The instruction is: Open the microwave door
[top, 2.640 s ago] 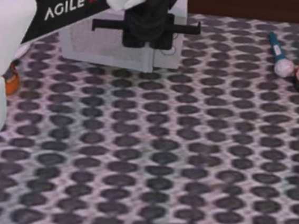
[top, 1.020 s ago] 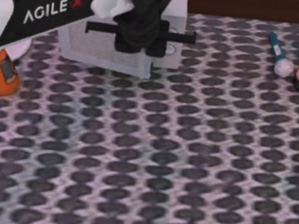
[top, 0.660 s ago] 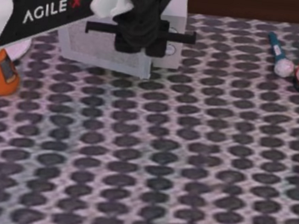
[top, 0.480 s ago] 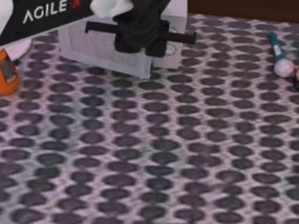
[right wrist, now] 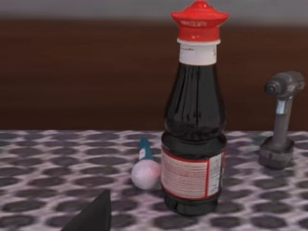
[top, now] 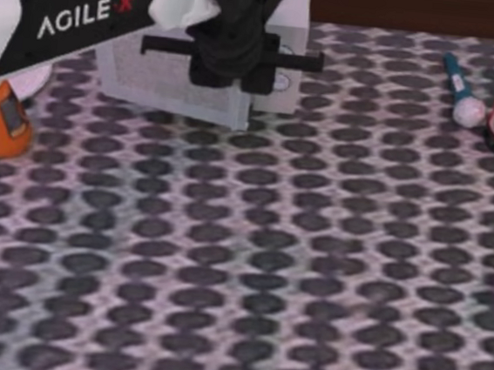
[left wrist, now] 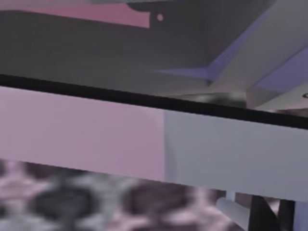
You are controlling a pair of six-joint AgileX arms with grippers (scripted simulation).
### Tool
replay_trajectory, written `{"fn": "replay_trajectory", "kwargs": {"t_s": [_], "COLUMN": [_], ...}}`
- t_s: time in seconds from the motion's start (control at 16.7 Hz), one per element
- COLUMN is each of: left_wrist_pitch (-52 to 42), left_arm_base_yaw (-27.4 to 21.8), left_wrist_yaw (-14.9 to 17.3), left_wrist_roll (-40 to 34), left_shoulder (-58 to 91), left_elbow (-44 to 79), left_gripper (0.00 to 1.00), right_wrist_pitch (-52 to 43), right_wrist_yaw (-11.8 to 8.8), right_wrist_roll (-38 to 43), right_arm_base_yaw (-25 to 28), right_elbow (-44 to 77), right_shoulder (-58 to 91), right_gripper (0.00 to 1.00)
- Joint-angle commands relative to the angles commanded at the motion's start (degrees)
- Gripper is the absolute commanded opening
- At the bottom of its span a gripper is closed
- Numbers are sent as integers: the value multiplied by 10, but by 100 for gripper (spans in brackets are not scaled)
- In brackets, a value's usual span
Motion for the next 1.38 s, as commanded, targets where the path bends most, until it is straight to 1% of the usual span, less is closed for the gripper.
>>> {"fn": "replay_trajectory", "kwargs": {"t_s": [0.24,0.72,1.38], "left_wrist_pitch": [4,40,41], "left_arm_base_yaw": [-3,8,8], "left_wrist_yaw": [5,31,31], "left_wrist_roll": [3,61,61], "left_shoulder": [-3,-54,-54], "left_elbow": [-6,-81,-81], "left_gripper": [0,0,0], "right_wrist_pitch": [0,0,0], "right_wrist_yaw": [0,0,0], "right_wrist_roll": [0,0,0], "right_arm_base_yaw": [0,0,0], "right_elbow": [0,0,0], "right_shoulder": [0,0,0], "right_gripper": [100,100,100]}}
